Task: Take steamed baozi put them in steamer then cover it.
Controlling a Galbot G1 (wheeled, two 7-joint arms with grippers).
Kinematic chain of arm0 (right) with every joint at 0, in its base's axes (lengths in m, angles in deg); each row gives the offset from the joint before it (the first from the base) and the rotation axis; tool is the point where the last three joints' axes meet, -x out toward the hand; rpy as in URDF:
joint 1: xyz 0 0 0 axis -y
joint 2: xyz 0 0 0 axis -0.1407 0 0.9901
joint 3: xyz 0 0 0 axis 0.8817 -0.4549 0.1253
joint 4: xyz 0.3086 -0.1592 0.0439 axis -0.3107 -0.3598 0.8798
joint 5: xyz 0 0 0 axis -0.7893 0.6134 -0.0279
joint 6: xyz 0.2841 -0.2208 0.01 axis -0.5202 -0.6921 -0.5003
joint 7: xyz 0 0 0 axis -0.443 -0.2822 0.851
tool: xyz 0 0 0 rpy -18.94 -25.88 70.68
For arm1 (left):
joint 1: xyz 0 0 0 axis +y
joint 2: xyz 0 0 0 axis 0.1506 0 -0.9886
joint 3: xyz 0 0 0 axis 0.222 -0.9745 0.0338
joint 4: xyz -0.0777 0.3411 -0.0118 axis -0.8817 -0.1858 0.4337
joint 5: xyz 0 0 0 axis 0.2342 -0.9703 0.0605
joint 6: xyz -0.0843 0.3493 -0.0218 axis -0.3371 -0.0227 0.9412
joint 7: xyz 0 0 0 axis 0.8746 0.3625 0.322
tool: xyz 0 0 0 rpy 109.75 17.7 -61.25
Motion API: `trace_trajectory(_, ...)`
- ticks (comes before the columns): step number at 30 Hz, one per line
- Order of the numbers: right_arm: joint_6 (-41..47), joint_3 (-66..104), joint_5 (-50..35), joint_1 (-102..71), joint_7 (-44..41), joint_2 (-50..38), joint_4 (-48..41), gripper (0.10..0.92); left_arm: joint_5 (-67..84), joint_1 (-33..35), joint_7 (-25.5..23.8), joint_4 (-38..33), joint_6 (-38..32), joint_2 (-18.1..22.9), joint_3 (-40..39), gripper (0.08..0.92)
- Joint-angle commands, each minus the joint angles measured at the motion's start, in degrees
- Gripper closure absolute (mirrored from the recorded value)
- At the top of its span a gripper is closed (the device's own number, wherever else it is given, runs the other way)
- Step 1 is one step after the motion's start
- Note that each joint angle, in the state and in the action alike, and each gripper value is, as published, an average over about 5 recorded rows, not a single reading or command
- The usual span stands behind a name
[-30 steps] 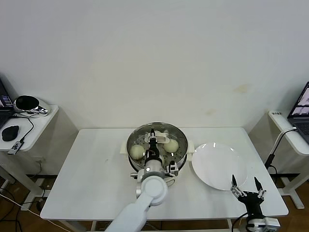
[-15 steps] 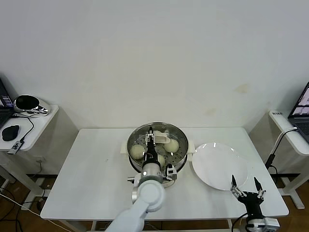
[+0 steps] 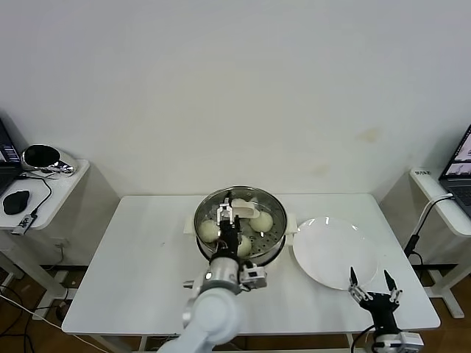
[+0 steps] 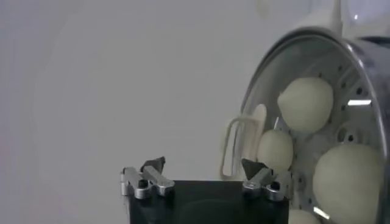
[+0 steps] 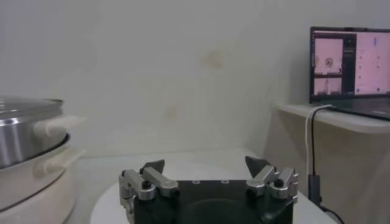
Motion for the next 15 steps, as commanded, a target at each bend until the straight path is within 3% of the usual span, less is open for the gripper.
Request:
trace_trajectory(1,2.4,-4.9,-1.5,-3.2,0.2,-8.4,2.9,0.203,36.4,10.7,10.1,-14.6,-10.5,-3.7,21.5,0.177)
trace_trajectory(7,3.9,-7.5,-2.3,-5.0,1.3,-11.7,3.4,0.203,58.1,24.3,15.4,-13.5,-21.5,-1.5,37.4,0.177)
trace_trajectory(15,3.7,-9.3,-2.5,-6.9,1.7,-12.9,3.7,0.203,66.1,38.0,20.0,-6.6,-31.1,1.6,40.9,0.177)
